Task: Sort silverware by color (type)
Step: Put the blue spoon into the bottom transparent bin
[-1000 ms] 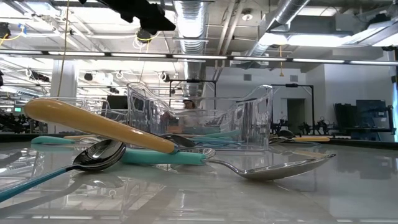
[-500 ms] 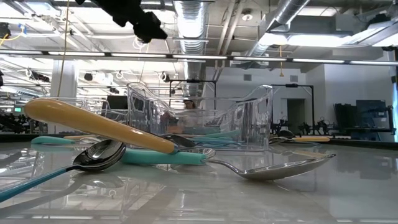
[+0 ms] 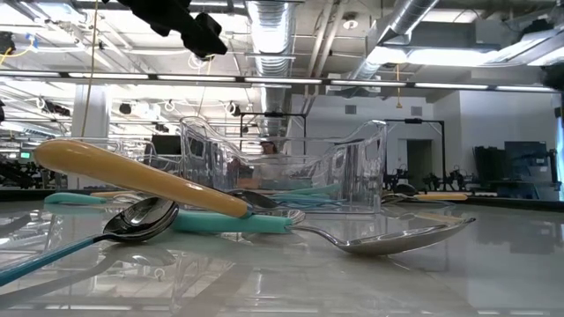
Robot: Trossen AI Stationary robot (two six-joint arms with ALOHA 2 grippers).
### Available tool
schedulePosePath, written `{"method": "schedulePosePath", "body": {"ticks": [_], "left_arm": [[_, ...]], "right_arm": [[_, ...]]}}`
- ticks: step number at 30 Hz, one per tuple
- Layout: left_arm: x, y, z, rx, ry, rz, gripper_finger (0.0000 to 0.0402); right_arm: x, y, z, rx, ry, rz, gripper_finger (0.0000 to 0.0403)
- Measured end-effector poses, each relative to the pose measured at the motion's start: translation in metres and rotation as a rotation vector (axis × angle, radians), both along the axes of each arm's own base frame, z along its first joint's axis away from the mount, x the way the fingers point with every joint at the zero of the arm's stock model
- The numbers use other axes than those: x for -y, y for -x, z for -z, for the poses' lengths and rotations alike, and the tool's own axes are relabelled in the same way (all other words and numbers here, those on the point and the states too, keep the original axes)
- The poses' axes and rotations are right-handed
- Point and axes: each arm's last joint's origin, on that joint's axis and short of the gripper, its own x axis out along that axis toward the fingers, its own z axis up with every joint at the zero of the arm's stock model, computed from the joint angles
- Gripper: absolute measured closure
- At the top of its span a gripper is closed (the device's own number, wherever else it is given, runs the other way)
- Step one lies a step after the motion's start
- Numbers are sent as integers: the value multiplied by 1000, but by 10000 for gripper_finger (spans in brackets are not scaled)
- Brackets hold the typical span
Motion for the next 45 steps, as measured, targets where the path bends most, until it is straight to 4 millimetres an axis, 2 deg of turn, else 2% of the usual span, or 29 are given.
{"method": "schedulePosePath", "body": {"ticks": [5,8,11,16,20,23,27,30,34,38,42,45], "left_arm": [[1,2,2,-31,35,13,127],[1,4,4,-65,46,8,127],[2,4,5,-68,55,17,127],[2,4,5,-60,26,47,127],[2,4,4,-45,3,63,127],[2,4,4,-42,9,58,127],[2,6,6,-76,24,49,127],[2,6,6,-82,27,47,127],[3,5,5,-66,22,49,127],[3,5,5,-68,20,48,127],[3,4,4,-56,15,49,127],[3,4,4,-51,13,48,127]], "right_arm": [[26,-14,-32,128,59,-45,378],[46,-30,-55,244,171,-68,382],[67,-51,-76,351,252,-41,380],[106,-93,-102,496,283,-40,377],[141,-128,-106,558,288,-79,378],[168,-150,-101,536,279,-87,378],[197,-172,-87,485,273,-49,375],[212,-183,-73,433,286,-18,365],[226,-188,-53,356,293,2,349],[230,-186,-43,281,272,15,337],[226,-182,-47,278,225,19,313],[223,-173,-61,294,194,49,288]]}}
